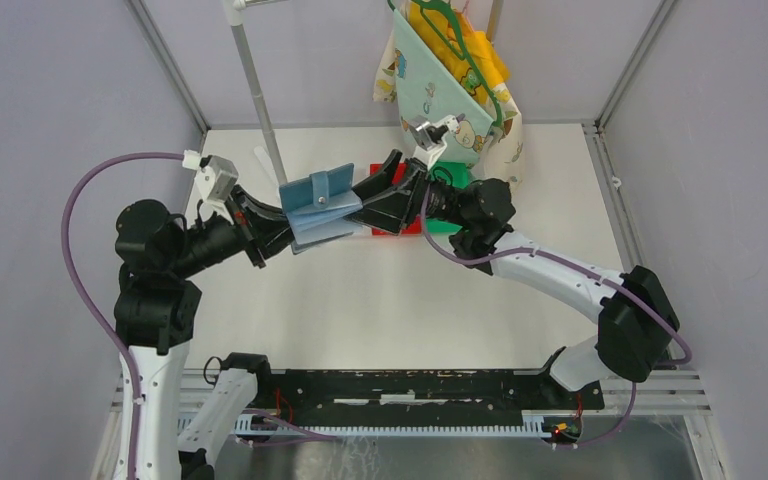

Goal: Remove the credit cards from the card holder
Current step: Open the card holder at the center of the board.

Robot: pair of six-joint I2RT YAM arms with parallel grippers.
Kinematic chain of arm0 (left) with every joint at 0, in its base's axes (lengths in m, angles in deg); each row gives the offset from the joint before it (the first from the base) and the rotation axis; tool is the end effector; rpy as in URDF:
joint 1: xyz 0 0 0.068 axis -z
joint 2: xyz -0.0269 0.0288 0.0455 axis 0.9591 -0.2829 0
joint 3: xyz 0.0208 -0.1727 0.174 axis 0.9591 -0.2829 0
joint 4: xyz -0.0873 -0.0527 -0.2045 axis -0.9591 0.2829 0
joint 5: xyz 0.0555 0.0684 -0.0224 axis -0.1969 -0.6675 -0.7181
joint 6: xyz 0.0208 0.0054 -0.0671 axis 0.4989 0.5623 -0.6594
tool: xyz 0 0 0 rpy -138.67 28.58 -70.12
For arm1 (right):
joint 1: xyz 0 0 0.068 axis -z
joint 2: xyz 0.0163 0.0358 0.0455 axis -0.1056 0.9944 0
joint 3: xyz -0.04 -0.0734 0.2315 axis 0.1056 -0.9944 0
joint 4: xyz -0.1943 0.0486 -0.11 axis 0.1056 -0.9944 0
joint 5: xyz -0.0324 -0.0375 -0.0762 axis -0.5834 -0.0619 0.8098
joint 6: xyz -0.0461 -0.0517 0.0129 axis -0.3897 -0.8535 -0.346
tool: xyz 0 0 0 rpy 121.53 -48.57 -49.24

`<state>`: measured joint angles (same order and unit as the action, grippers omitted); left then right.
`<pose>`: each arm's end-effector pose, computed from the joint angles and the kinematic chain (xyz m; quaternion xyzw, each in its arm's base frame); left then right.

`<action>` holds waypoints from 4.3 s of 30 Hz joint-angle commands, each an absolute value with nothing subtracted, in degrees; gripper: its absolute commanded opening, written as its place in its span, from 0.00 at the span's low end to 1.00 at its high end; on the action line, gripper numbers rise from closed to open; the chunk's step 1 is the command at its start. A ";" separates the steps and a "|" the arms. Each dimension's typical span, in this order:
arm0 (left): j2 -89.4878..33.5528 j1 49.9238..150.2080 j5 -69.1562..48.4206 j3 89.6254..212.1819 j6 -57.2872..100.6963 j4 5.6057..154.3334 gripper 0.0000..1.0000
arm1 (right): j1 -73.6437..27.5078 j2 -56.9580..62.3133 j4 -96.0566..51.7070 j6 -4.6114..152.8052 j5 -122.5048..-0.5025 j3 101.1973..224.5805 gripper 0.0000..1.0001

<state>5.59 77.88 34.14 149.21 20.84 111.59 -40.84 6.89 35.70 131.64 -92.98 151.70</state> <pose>0.1043 -0.0538 0.4224 0.2657 0.6588 -0.4049 0.5757 0.1874 0.2536 0.4010 -0.2310 0.4651 0.7795 0.3504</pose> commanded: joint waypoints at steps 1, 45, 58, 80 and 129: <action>3.85 77.52 33.84 151.94 9.55 103.90 0.02 | -39.08 4.60 52.39 138.29 -99.14 146.50 0.70; 3.00 77.52 41.15 149.55 -13.18 91.42 0.02 | -39.09 8.09 47.88 132.99 -92.45 149.37 0.43; 3.59 77.54 33.41 151.36 13.90 111.75 0.93 | -39.30 8.68 16.31 121.64 -90.79 158.22 0.00; 13.66 77.46 19.69 128.39 36.43 107.52 1.00 | -49.37 27.86 -81.60 71.07 -30.90 199.07 0.00; 28.68 80.38 15.33 118.42 48.50 101.48 1.00 | -57.98 18.37 -51.16 87.23 -53.03 193.40 0.00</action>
